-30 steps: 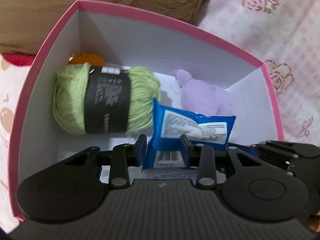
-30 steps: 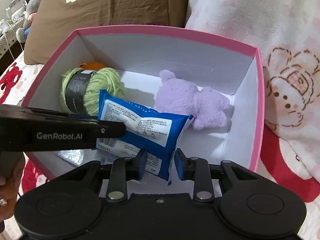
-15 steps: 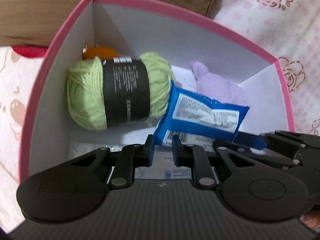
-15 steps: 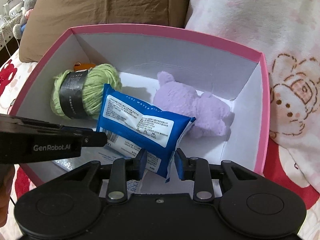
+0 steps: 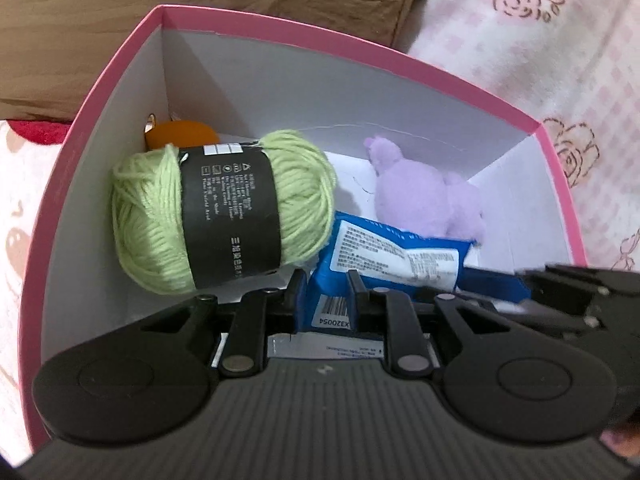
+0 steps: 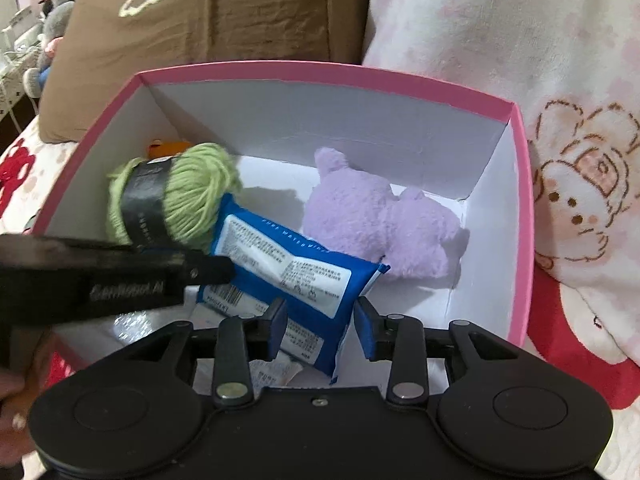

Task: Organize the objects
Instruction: 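Lower the wipes pack into the box and open the left tool, then raise the open left tool away from the pink box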

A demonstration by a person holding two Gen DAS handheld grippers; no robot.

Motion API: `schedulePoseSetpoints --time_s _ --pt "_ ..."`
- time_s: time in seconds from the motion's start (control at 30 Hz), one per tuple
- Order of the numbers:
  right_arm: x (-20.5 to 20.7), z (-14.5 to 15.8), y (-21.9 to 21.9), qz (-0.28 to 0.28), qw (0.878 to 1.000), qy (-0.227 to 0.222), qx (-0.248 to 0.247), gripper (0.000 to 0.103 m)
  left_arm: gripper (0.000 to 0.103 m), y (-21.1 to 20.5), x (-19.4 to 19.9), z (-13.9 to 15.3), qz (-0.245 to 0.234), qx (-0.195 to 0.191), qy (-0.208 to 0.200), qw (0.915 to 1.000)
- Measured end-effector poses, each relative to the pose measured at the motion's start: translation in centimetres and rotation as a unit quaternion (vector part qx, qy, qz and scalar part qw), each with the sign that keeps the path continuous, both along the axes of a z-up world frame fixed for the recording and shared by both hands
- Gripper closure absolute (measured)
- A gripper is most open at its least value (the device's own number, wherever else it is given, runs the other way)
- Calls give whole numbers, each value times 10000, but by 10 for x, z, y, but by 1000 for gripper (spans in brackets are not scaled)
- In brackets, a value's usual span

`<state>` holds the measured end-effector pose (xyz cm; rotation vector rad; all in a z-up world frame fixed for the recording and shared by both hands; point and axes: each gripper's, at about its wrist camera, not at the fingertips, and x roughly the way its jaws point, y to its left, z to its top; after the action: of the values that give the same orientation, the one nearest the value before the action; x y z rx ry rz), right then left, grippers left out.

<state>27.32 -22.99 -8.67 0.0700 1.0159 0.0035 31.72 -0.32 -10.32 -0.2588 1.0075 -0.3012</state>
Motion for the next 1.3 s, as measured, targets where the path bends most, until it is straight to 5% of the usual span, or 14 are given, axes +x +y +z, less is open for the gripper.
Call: schedulePoseSetpoints --time_s 0.4,1.13,1.3 --pt "-8 7 1 -2 9995 -313 -87 62 82 -22 1 6 -124 391 106 9991" --pt "-113 99 10 436 9882 -1429 350 50 62 21 -102 126 -60 580 -385 9976" --pt "-136 113 16 316 9850 -1641 421 40 53 27 -131 146 -7 529 -567 9970"
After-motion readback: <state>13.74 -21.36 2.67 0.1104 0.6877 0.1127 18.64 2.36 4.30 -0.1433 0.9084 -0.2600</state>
